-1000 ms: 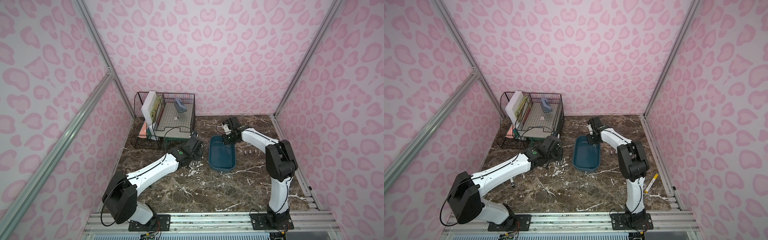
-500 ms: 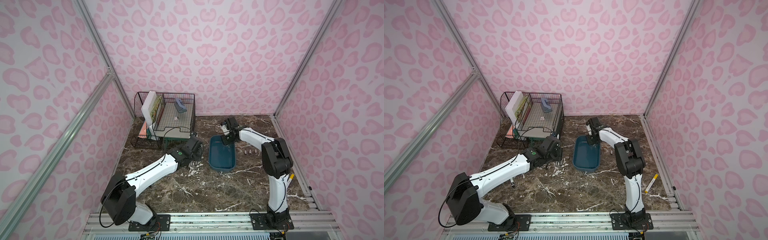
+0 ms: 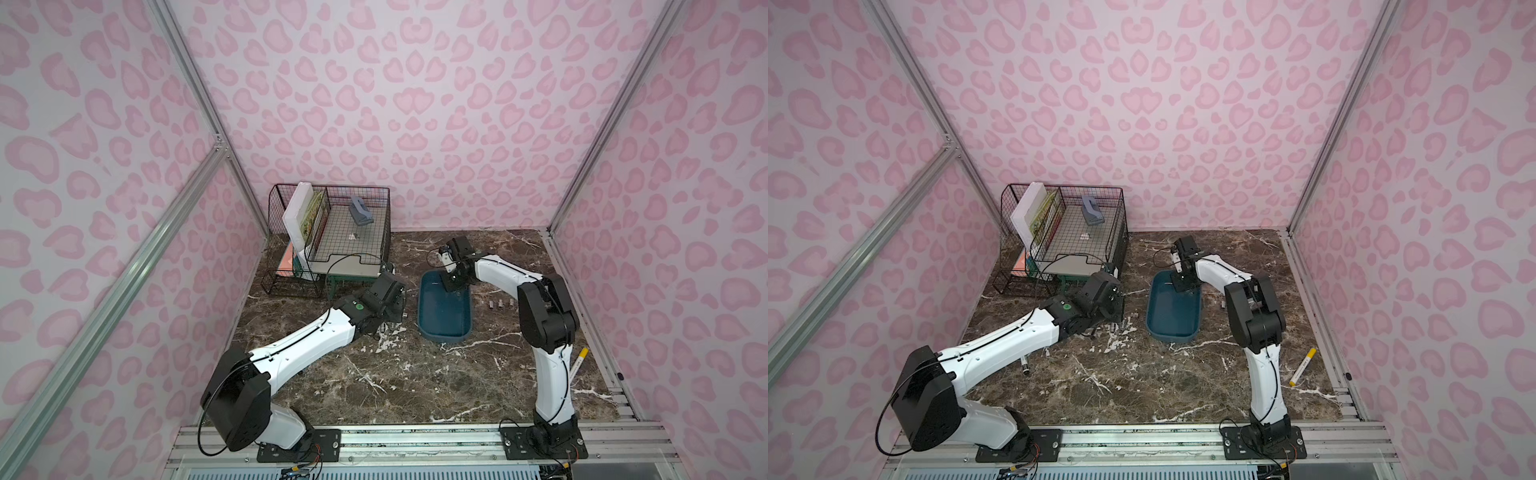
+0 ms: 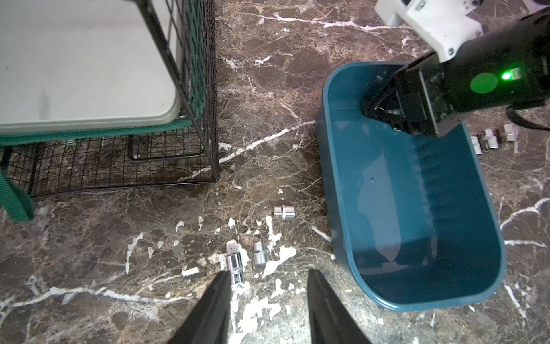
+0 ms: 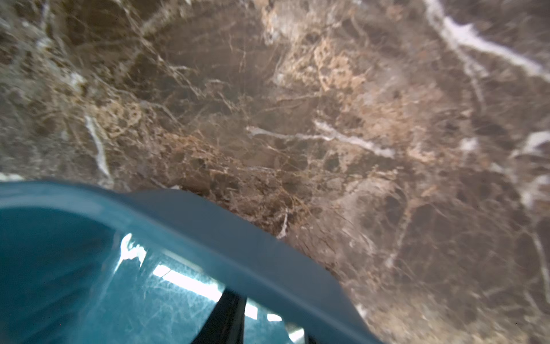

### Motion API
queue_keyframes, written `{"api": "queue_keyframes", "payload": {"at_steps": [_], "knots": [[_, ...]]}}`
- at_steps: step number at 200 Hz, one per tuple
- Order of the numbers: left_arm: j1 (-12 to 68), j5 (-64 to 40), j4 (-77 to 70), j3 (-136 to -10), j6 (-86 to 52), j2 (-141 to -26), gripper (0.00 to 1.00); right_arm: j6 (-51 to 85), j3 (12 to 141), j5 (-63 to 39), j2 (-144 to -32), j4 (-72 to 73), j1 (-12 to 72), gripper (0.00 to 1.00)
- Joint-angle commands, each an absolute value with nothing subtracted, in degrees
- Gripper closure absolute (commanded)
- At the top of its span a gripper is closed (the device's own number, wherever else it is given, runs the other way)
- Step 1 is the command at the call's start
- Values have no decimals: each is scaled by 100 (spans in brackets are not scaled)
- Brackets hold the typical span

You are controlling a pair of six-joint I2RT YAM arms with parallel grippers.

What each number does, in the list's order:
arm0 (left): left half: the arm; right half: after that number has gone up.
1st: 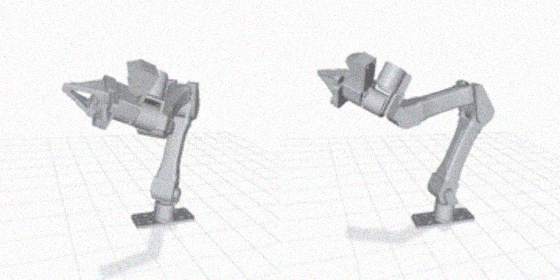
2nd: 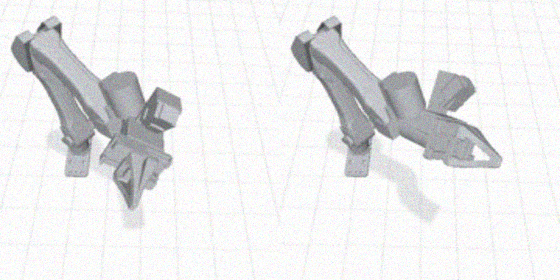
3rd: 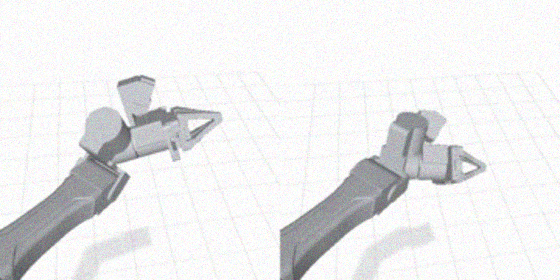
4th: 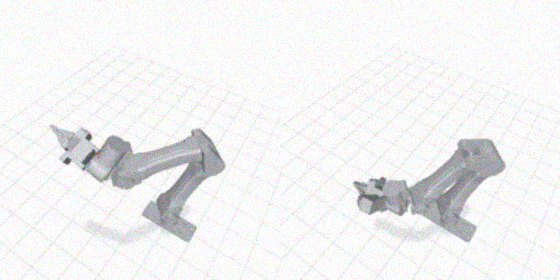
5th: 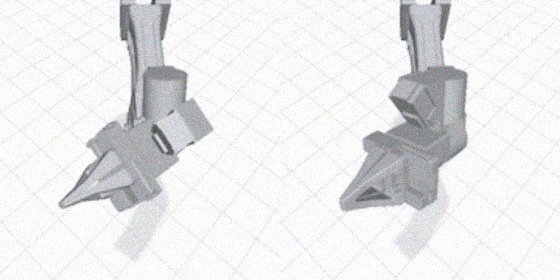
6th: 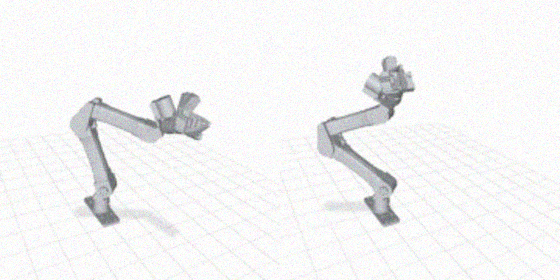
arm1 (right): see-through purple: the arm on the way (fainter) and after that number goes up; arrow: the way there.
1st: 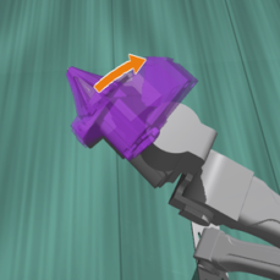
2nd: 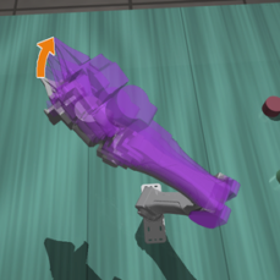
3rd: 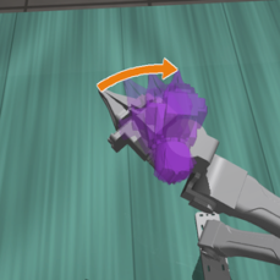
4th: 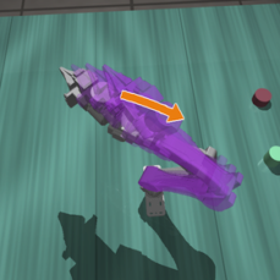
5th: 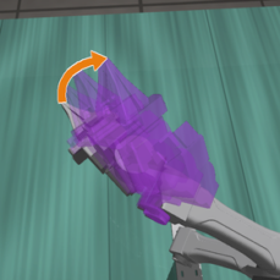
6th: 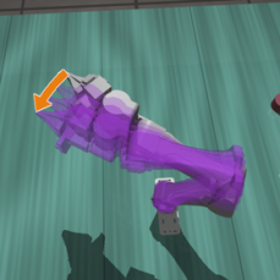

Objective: Take out the socket from the storage box
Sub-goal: Pick up the socket head from the storage box.

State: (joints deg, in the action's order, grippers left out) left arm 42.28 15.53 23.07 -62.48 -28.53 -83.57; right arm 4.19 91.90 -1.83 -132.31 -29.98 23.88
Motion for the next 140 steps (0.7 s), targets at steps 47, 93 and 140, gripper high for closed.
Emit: {"api": "queue_keyframes", "payload": {"at_steps": [47, 93, 140], "knots": [[4218, 1499, 2331, -6284, -2848, -8359, 53, 488, 9299, -121, -13403, -3013, 2403, 66], [4209, 1523, 2343, -6318, -2813, -8334, 53, 501, 9325, -82, -13393, -3068, 2426, 76], [4210, 1507, 2341, -6346, -2804, -8390, 53, 510, 9135, -319, -12907, -3037, 2430, 81]]}}
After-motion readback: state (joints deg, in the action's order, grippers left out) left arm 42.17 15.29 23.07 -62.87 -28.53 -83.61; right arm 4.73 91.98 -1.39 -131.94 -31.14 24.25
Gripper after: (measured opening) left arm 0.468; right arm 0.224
